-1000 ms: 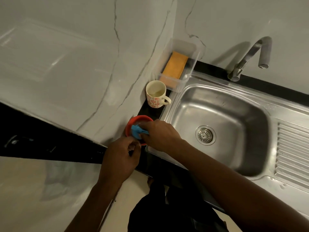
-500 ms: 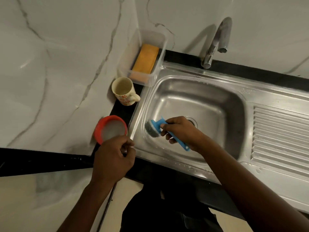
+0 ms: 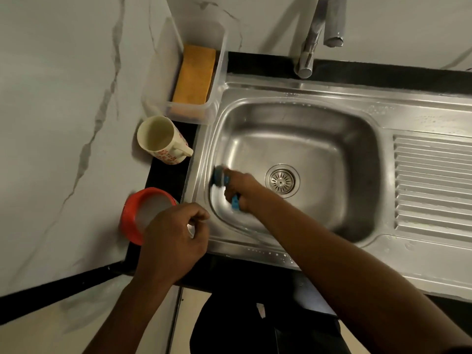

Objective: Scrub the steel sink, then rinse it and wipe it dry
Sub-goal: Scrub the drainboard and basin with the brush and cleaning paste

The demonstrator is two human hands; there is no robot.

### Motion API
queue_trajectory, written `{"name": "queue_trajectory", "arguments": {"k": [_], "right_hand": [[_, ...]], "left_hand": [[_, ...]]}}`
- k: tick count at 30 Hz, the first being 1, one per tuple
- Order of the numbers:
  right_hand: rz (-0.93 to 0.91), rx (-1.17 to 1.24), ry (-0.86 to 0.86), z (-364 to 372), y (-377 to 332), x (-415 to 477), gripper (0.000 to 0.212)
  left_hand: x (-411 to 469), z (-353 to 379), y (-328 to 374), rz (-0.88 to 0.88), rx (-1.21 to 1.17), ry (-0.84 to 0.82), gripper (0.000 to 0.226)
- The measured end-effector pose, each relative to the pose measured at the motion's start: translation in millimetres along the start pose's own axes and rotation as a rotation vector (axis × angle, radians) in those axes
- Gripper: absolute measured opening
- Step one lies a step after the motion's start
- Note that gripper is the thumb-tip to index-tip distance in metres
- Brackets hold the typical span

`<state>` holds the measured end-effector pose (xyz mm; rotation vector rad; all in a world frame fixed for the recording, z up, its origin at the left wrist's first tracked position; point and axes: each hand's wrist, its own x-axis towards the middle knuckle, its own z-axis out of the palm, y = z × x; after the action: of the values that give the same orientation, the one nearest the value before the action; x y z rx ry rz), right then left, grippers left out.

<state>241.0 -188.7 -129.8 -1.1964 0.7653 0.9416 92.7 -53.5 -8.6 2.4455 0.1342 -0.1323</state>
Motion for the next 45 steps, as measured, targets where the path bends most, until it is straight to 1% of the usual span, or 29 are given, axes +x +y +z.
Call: {"name": "queue_trajectory", "arguments": {"k": [2,4,5,6,8,10,12,13,14,16,18,20,22,24,26,27,28,29,31,32,34,35,37,39,41,43,45], "right_hand": [[-0.058,0.112,0.05,6,-38,12,0.029],[-0.085,0.19,0.046,7,-71,16,0.031],[-0.088,0.205,0.039,6,-75,17,0.03],[-0.069,0.186,0.017,5,-72,17,0.026],[0.016,0.089,-0.027,-1,-42,11,0.011],[0.165,-0.013,-0.08,-10,-5,3,0.015],[0.263,0.018,-0.121,-13,10,-6,0.009],[0.259,0.04,-0.129,-12,5,-7,0.01],[0.214,0.061,-0.139,-12,-5,-2,0.01],[0.095,0.13,-0.096,-9,-42,12,0.019],[0.022,0.238,-0.077,-6,-80,26,0.008],[0.008,0.265,-0.034,-5,-93,36,0.019],[0.035,0.185,-0.043,-4,-72,37,0.009],[0.146,0.0,-0.047,-5,-23,32,0.02],[0.275,-0.075,-0.063,-9,17,18,0.015],[0.297,-0.089,-0.054,-12,23,12,0.014],[0.284,-0.076,-0.063,-12,18,11,0.013],[0.228,-0.042,-0.082,-13,4,12,0.016],[0.085,0.081,-0.095,-11,-41,19,0.03],[0.033,0.168,-0.087,-8,-64,24,0.029],[0.016,0.297,-0.062,-4,-92,32,0.01],[0.032,0.298,-0.039,-4,-91,37,0.014],[0.081,0.259,-0.05,-5,-69,42,0.013],[0.188,0.108,-0.054,-5,-26,36,0.025],[0.28,-0.012,-0.089,-9,17,22,0.028],[0.284,-0.033,-0.094,-13,30,24,0.034],[0.202,0.064,-0.082,-13,3,41,0.034]], "left_hand": [[7,-3,-3,0.014,-0.011,-0.011,0.011],[12,-5,-4,0.014,-0.012,-0.018,0.011],[13,-5,-4,0.01,-0.01,-0.024,0.011],[15,-5,-4,0.006,-0.01,-0.027,0.013],[19,-6,-4,0.013,-0.019,-0.03,0.014],[21,-5,-3,0.022,-0.026,-0.046,0.016],[25,-6,-4,0.022,-0.037,-0.058,0.018],[26,-6,-5,0.019,-0.041,-0.059,0.019],[28,-6,-6,0.016,-0.043,-0.062,0.019],[30,-6,-6,0.011,-0.042,-0.07,0.019],[31,-5,-6,0.008,-0.032,-0.064,0.018],[31,-4,-4,-0.002,-0.025,-0.065,0.018],[32,-5,-1,-0.016,-0.028,-0.059,0.018],[33,-5,3,-0.021,-0.034,-0.048,0.017],[35,-5,6,-0.021,-0.042,-0.041,0.015],[36,-5,7,-0.021,-0.043,-0.04,0.015],[37,-5,8,-0.022,-0.039,-0.04,0.014],[38,-5,8,-0.023,-0.034,-0.042,0.014],[38,-4,8,-0.029,-0.027,-0.044,0.015],[38,-4,7,-0.034,-0.028,-0.041,0.015],[36,-4,4,-0.041,-0.035,-0.031,0.013],[35,-5,2,-0.045,-0.044,-0.025,0.013],[32,-6,-1,-0.055,-0.067,-0.003,0.018],[31,-5,-3,-0.06,-0.061,0.003,0.018],[31,-4,-4,-0.06,-0.042,0.004,0.013],[32,-2,-3,-0.057,-0.034,0.006,0.017],[32,-2,1,-0.044,-0.037,0.003,0.017]]}}
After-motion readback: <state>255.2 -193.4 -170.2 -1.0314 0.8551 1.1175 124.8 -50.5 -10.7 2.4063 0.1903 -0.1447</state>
